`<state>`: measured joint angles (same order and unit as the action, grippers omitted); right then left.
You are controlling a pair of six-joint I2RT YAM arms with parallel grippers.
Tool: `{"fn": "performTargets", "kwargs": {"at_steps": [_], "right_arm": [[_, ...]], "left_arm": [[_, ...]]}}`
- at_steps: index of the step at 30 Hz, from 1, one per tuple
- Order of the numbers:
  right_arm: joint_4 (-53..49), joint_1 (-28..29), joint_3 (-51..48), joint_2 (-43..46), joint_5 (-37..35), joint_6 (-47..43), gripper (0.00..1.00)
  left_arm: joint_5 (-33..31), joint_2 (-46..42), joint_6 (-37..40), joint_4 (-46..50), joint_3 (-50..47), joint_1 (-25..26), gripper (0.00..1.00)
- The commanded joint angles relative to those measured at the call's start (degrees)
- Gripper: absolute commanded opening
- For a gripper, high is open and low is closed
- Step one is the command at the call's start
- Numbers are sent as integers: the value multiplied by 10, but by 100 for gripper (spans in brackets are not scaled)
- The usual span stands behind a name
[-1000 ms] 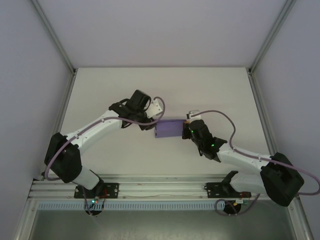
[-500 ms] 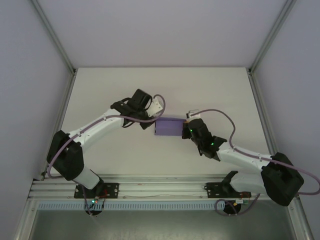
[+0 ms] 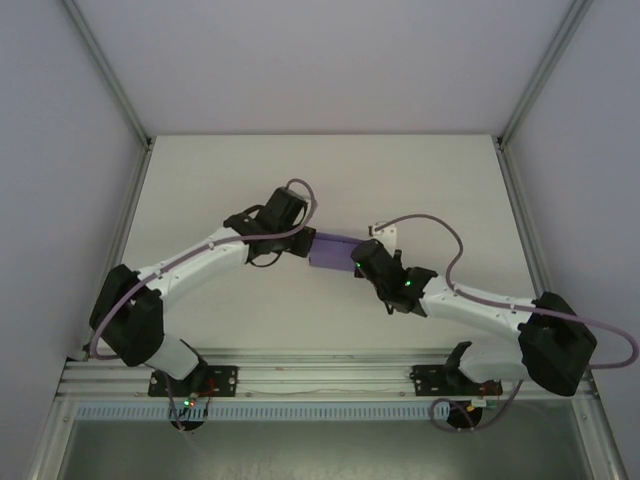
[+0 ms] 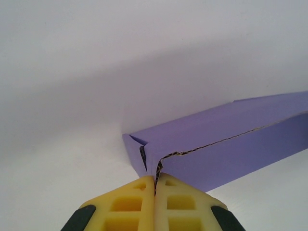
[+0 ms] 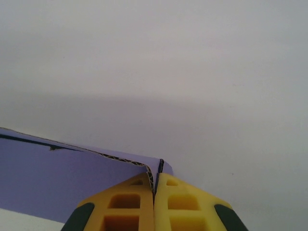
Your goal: Assemble paper box
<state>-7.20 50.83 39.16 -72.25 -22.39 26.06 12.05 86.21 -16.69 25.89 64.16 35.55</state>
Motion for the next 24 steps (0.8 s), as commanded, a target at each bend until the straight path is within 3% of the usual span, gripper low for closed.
{"fn": "performTargets", "kwargs": {"at_steps": [1, 12, 16, 24], "right_arm": [[-59, 12, 1, -11, -15, 55, 0], [-42, 14, -8, -15, -17, 47, 0], [-40, 14, -15, -18, -25, 45, 0], [3, 14, -33, -38, -24, 31, 0]], "left_arm": [[-29, -16, -84, -17, -4, 19, 0], [-57, 22, -51, -9, -26, 21, 0], [-22, 24, -43, -7, -51, 22, 0], [-16, 19, -56, -36, -96, 22, 0]]}}
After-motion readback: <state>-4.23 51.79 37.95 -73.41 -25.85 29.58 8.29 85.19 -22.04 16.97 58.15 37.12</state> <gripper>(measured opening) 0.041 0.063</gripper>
